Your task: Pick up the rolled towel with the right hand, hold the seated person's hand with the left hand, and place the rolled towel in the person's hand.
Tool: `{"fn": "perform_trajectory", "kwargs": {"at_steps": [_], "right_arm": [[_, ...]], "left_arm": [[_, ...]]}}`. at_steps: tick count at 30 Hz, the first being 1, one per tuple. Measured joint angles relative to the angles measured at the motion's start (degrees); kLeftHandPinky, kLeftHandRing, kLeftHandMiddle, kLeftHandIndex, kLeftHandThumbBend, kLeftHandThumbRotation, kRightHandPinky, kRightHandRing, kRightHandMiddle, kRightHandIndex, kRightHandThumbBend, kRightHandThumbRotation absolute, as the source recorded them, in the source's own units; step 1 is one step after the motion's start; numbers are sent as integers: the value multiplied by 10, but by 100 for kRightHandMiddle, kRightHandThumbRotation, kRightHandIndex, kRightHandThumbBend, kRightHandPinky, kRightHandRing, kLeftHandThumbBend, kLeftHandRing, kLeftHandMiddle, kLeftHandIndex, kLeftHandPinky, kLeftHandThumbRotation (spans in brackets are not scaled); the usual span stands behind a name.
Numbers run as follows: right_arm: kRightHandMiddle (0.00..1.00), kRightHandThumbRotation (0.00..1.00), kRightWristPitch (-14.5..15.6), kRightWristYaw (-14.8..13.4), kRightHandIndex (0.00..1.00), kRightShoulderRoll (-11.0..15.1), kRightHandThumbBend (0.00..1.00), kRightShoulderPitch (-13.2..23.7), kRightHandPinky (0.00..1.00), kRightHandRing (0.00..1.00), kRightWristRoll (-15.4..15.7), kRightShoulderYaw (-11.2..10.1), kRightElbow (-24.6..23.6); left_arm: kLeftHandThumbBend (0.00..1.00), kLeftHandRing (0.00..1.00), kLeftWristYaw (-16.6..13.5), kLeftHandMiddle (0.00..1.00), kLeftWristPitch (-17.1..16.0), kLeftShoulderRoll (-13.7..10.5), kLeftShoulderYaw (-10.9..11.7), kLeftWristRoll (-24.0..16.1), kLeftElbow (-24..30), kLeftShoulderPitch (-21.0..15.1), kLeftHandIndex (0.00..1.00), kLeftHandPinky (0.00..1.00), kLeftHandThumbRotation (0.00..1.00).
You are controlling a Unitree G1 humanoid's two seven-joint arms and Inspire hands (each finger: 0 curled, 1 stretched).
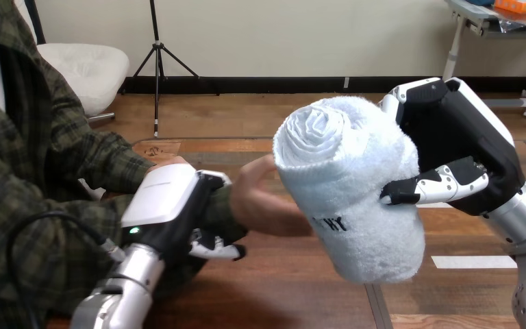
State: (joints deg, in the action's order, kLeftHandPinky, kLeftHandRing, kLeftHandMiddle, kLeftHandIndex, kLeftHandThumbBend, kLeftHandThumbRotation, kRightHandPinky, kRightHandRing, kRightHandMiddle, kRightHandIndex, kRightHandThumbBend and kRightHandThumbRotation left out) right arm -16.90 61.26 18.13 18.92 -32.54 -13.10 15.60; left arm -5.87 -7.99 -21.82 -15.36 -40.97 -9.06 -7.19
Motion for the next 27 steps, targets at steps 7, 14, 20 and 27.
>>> {"fn": "perform_trajectory", "kwargs": {"at_steps": [7, 14, 20, 27], "right_arm": [[28, 0, -7, 2, 28, 0, 74, 5, 17, 23, 12, 0, 13], [29, 0, -8, 2, 29, 0, 76, 10, 17, 23, 16, 1, 25], [30, 0, -8, 5, 31, 0, 77, 16, 18, 23, 17, 4, 39], [30, 0, -8, 14, 32, -3, 77, 24, 18, 24, 18, 13, 62]], "left_arm": [[94, 45, 8, 49, 0, 10, -6, -2, 21, 0, 50, 42, 0], [95, 45, 9, 48, 0, 22, -13, -2, 39, 0, 49, 41, 0], [94, 44, 7, 48, -5, 27, -18, -2, 50, 1, 50, 40, 0], [94, 43, 8, 48, -8, 33, -21, -2, 59, 8, 50, 39, 0]]}}
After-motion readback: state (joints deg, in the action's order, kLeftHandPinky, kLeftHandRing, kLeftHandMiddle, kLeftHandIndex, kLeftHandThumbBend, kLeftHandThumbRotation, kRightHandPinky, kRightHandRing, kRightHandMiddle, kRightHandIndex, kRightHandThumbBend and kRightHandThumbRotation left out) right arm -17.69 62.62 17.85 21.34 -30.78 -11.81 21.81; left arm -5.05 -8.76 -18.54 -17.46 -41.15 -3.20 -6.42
